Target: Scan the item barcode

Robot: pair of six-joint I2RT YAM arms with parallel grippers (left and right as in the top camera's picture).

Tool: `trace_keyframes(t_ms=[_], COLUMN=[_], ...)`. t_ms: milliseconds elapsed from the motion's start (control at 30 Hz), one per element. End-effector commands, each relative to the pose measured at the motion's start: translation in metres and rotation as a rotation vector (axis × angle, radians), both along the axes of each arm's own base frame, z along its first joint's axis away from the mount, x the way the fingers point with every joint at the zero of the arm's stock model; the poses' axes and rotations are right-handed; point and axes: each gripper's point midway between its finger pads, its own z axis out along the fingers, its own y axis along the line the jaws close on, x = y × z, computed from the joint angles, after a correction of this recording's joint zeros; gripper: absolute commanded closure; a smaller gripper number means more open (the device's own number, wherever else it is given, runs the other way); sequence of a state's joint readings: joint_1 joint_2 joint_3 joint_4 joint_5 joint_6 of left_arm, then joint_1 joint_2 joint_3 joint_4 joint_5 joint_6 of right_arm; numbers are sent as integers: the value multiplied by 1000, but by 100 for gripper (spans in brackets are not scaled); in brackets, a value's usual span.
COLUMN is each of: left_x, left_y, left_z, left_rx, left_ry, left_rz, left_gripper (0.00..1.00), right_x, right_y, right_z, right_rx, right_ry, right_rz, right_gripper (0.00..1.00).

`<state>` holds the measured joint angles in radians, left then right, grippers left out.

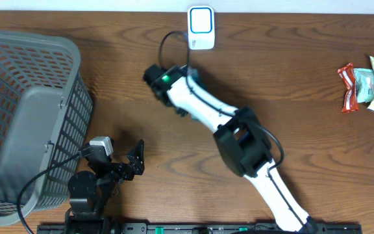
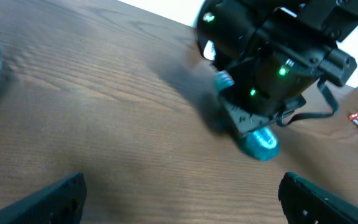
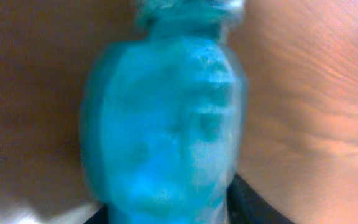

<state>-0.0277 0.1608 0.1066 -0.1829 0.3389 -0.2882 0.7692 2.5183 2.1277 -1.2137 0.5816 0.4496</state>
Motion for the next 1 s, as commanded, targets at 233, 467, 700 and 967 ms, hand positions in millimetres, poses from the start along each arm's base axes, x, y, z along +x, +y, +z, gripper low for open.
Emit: trace_keyframes(t_ms=[233,467,700,967], left_x=[0,0,0,0], left_y=[0,0,0,0], left_z=[3,3,3,3], left_rx=[-5,-5,-5,-5], left_ry=[-7,-7,-7,-7], left_rz=[-3,-3,-3,-3], left_gripper=[2,2,2,2], right_x=[-16,26,70,54], right_y=[47,43,37,30], right_z=[40,38,42,1], right_rx=[287,462,856,938], right_ry=[102,137,197,362], right_rz=[82,178,240,223], right_gripper=[1,1,5,17])
